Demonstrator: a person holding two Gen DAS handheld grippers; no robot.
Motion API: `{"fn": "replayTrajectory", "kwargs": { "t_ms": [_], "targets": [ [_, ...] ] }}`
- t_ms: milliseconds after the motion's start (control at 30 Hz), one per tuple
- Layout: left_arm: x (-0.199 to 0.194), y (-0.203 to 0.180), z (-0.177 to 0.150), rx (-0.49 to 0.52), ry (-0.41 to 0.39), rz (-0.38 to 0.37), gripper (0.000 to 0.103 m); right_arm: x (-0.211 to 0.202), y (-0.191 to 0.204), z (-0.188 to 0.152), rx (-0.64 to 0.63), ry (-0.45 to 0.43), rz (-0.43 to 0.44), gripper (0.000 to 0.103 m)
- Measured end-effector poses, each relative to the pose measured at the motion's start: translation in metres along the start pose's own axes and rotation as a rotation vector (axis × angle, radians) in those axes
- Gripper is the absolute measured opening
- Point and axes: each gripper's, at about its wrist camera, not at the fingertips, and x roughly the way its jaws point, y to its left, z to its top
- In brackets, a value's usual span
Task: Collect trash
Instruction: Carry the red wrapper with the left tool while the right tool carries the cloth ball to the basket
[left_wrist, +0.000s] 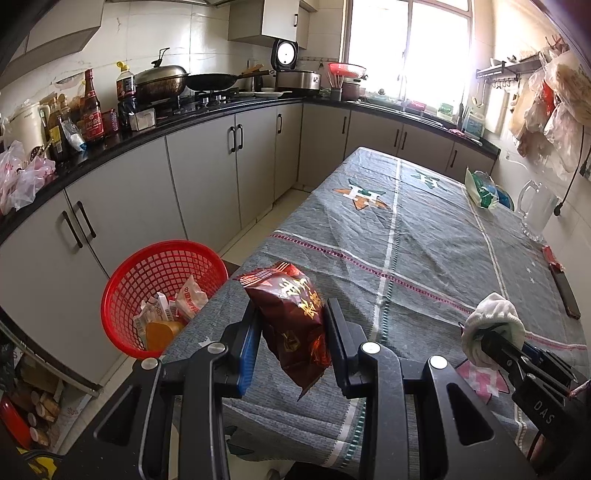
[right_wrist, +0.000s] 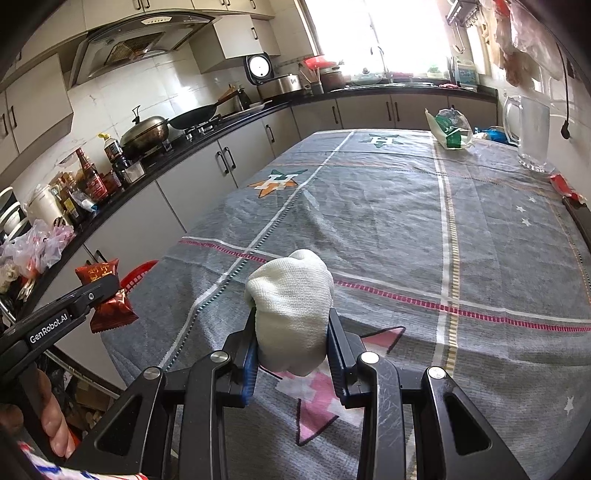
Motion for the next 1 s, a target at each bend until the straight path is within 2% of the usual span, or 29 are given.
{"fn": "replayTrajectory", "kwargs": {
  "t_ms": [600, 1000],
  "targets": [
    [0.003, 0.013, 0.002, -0.041, 0.009, -0.003, 0.033, 0.007, 0.019, 0.001, -0.04, 0.016, 0.007, 0.035],
    [0.006, 0.036, 0.003, -0.088, 0.011, 0.0, 0.033, 0.017, 0.038, 0.004, -0.081, 0.035, 0.018, 0.035]
  ]
}}
